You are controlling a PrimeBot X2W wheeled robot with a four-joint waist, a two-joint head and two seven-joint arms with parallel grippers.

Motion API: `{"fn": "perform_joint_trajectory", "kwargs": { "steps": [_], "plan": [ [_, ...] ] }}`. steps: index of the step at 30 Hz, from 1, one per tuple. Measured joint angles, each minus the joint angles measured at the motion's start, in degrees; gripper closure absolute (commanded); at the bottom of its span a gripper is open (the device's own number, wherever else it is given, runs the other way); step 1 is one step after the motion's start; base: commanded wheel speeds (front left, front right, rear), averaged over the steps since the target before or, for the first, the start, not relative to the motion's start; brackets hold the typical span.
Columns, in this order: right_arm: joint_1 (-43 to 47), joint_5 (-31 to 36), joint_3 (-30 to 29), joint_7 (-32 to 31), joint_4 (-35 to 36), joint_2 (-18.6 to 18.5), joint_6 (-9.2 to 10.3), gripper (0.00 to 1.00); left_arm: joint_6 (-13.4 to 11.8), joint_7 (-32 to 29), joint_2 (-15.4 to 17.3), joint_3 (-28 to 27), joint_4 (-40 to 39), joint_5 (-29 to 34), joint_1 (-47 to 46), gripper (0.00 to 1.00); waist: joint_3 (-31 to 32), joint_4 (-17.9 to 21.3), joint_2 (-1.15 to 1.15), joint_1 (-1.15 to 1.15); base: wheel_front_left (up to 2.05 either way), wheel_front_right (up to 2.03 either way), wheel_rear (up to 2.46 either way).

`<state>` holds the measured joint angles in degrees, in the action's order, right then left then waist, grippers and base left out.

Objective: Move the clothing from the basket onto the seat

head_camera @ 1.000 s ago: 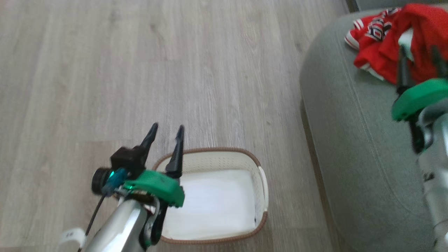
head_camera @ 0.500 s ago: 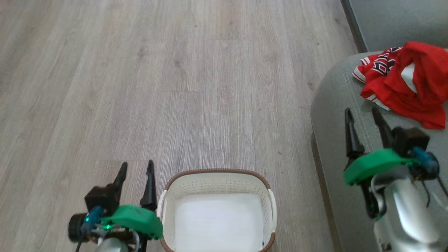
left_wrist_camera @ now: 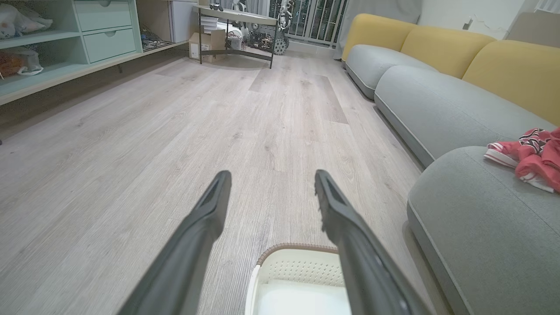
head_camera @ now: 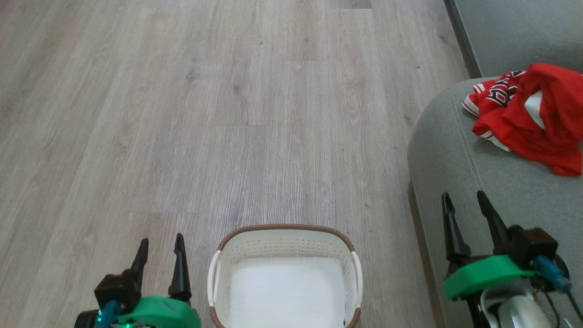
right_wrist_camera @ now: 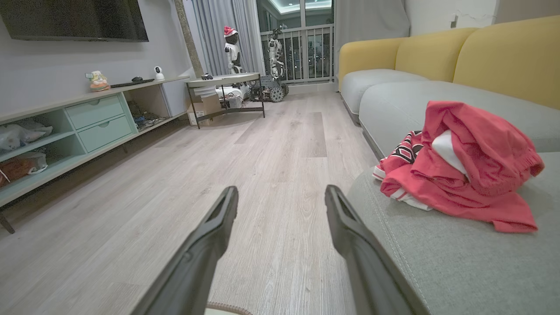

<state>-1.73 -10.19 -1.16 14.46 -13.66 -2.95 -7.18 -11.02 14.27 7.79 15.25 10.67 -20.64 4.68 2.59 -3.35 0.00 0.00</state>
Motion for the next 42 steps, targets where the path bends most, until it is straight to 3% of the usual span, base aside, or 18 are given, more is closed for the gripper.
{"fn": "perform_joint_trajectory", "kwargs": {
  "steps": [8, 34, 35, 42],
  "plan": [
    [3.6, -1.7, 0.8, 0.0, 1.7, 0.1, 0.00, 0.00, 0.8, 0.0, -1.0, -2.1, -1.0, 1.7, 2.1, 0.00, 0.1, 0.3, 0.00, 0.00, 0.00, 0.00, 0.00],
    [3.6, -2.0, 2.7, 0.0, 1.1, 0.2, 0.00, 0.00, 2.5, 0.0, -2.6, -4.8, 0.0, 5.1, 2.6, 0.00, -0.4, 0.4, 0.00, 0.00, 0.00, 0.00, 0.00],
    [3.6, -2.0, 2.8, 0.0, 0.7, 0.2, 0.03, 1.00, 2.5, -0.1, -2.6, -4.8, 0.4, 5.3, 2.6, 1.00, -0.4, 0.4, 0.00, 0.00, 0.00, 0.00, 0.00],
    [6.2, -2.5, 3.1, -0.3, -4.4, 0.2, 0.16, 1.00, 2.5, -0.5, -2.9, -4.6, 5.3, 4.9, 4.9, 1.00, -0.4, 0.5, 0.00, 0.00, 0.00, 0.00, 0.00]
  ]
}}
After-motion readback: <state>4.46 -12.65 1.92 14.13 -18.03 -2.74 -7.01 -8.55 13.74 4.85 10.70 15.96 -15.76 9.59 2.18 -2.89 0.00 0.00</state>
